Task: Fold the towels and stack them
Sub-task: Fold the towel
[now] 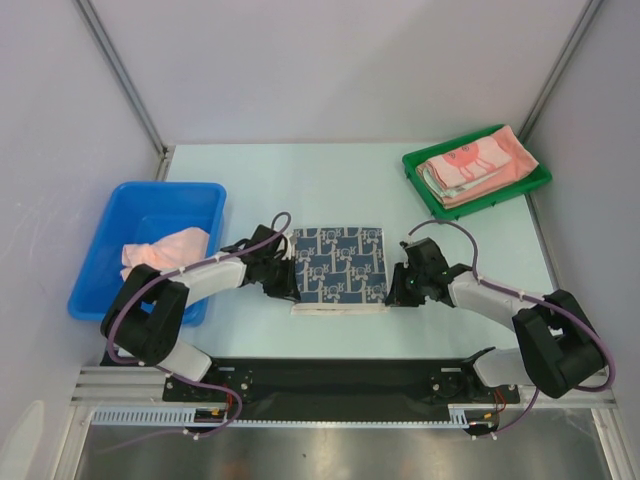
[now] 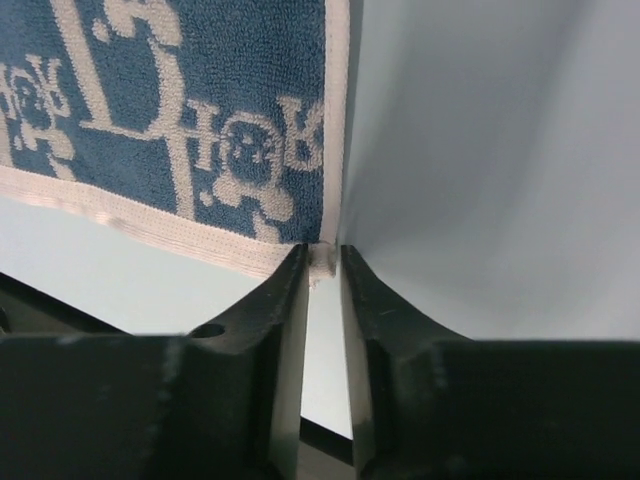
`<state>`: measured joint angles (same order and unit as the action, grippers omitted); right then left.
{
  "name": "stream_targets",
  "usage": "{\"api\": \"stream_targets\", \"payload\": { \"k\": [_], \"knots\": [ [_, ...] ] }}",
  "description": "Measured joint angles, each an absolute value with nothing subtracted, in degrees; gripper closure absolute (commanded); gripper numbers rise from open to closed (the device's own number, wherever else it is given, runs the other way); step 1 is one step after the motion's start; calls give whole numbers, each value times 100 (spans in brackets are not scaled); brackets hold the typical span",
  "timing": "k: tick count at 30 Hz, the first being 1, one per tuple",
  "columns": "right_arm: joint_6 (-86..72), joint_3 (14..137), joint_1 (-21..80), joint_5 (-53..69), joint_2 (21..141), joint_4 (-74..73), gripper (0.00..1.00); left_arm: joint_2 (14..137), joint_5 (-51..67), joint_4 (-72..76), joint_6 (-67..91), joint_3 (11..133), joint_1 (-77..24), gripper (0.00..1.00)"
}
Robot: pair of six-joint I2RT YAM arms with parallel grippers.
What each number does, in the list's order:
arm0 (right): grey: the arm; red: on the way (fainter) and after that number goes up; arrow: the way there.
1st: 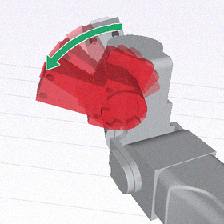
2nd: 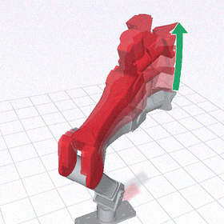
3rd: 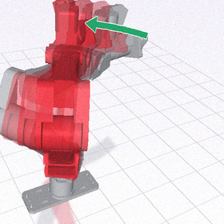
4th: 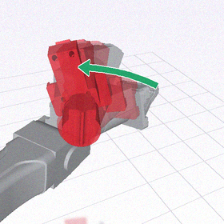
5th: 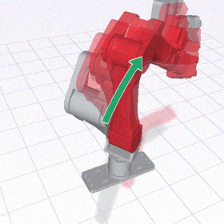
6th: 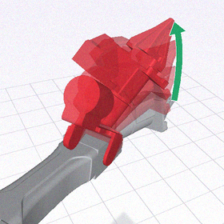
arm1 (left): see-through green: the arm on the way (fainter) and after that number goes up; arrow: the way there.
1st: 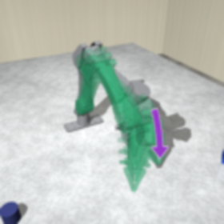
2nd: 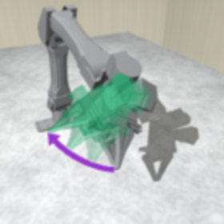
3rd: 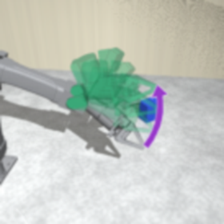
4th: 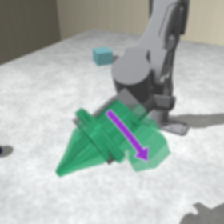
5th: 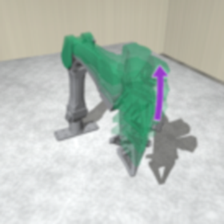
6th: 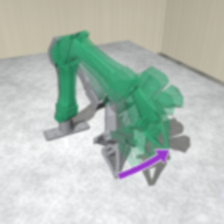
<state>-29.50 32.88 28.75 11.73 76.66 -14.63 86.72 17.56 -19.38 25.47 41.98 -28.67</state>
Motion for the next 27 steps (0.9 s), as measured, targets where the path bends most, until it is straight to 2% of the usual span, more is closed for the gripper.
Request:
{"api": "stream_targets", "payload": {
  "k": [2, 3, 5, 27],
  "knots": [
    [-2995, 3258, 2882, 1162, 7671, -1420, 88, 8676, 1721, -1920, 2569, 4193, -2904, 90],
    [-3017, 3242, 2882, 1157, 7671, -1398, 91, 8680, 1704, -1916, 2576, 4193, -2921, 100],
    [-3028, 3240, 2884, 1153, 7671, -1382, 100, 8685, 1664, -1925, 2604, 4193, -2941, 100],
    [-2998, 3662, 2945, 1194, 7190, -1957, 100, 8256, 974, -3118, 2611, 4847, -3247, 100]
  ]
}}
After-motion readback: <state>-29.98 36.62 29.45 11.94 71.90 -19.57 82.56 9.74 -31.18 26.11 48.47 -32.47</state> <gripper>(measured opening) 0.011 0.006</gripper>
